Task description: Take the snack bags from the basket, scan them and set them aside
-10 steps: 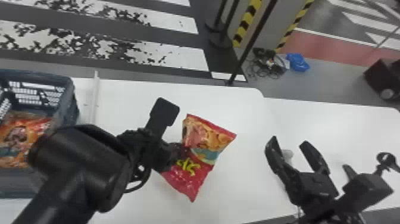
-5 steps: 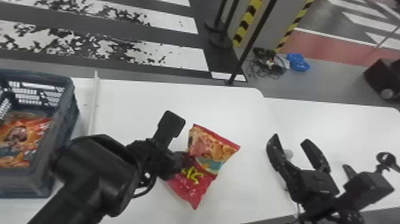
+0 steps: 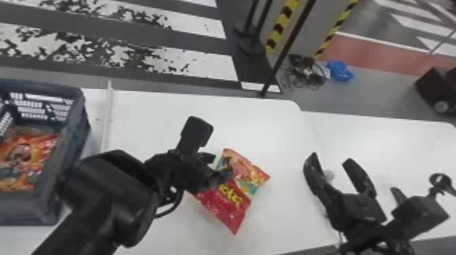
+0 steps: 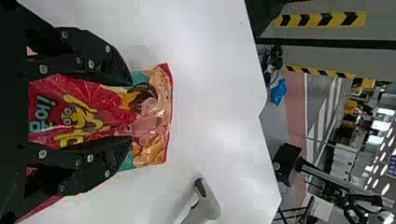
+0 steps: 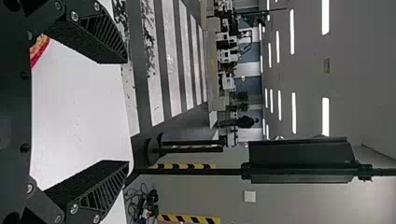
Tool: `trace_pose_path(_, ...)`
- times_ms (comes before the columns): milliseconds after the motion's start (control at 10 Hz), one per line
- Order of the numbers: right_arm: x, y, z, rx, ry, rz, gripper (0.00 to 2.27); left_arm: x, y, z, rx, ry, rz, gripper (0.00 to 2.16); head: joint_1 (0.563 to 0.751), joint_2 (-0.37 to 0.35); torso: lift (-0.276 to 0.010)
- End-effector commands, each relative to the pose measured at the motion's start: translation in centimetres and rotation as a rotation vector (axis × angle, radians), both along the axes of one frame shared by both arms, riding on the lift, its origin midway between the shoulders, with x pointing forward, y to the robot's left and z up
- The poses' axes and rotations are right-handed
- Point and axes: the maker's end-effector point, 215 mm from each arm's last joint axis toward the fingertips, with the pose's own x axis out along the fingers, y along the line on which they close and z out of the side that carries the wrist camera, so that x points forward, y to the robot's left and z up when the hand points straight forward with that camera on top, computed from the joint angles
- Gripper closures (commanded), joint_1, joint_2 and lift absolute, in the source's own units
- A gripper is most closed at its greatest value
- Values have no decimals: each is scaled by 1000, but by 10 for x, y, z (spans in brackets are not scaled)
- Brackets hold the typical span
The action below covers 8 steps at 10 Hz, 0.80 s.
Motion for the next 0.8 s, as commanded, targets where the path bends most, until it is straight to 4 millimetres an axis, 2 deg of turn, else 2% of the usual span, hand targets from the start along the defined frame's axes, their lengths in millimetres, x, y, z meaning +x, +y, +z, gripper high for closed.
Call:
trace_pose_path(0, 0, 2, -1, 3, 1, 3, 171, 9, 3, 24, -21, -65, 44, 33, 695, -350, -75)
trace_pose_path(200, 0, 3, -1, 5, 0, 4, 171, 18, 29, 52, -106, -87, 138, 33, 695, -350, -75)
trace_pose_path(300, -1, 3, -6, 7, 8, 6, 171, 27, 49, 76, -168, -129, 202, 33, 695, -350, -75)
trace_pose_path(500, 1, 6, -8, 7, 7, 8, 171, 40, 114, 106, -224, -214, 326, 70, 695, -350, -75)
trace_pose_path(700, 1, 11, -14, -1, 20, 18, 171, 43, 183, 118, -161, -281, 510, 70, 695, -350, -75)
